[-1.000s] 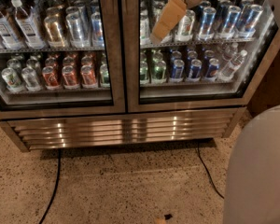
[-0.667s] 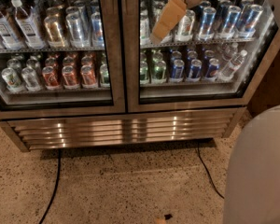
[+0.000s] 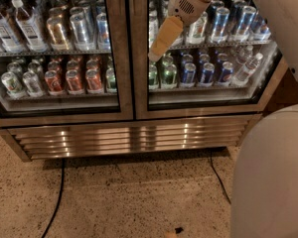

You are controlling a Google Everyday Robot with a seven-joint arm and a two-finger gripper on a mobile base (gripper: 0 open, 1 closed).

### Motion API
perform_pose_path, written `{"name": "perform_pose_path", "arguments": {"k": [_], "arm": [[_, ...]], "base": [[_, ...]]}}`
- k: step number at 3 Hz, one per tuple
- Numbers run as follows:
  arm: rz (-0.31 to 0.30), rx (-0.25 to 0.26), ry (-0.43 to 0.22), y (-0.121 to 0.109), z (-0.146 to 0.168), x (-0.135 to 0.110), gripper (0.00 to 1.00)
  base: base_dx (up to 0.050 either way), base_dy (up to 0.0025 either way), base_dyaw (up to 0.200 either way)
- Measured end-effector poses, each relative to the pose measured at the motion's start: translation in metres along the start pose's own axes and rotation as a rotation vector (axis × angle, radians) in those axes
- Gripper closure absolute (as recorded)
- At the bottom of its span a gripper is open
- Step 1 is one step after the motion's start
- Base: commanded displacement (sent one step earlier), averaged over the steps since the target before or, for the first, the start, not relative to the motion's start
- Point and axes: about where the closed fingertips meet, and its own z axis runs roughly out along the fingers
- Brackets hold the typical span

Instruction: Open right fridge door

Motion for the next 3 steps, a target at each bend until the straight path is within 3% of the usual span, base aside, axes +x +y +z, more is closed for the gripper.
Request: {"name": "perform_pose_path", "arguments": {"k": [2, 3], "arm": [[0.001, -0.011, -0.022, -0.004, 0.007, -0.007, 0.00], [0.058, 0.088, -0.139, -0.033, -0.027, -0.018, 0.00]], "base": [[0.000, 0.00000, 0.000], [0.000, 0.00000, 0.000]]}}
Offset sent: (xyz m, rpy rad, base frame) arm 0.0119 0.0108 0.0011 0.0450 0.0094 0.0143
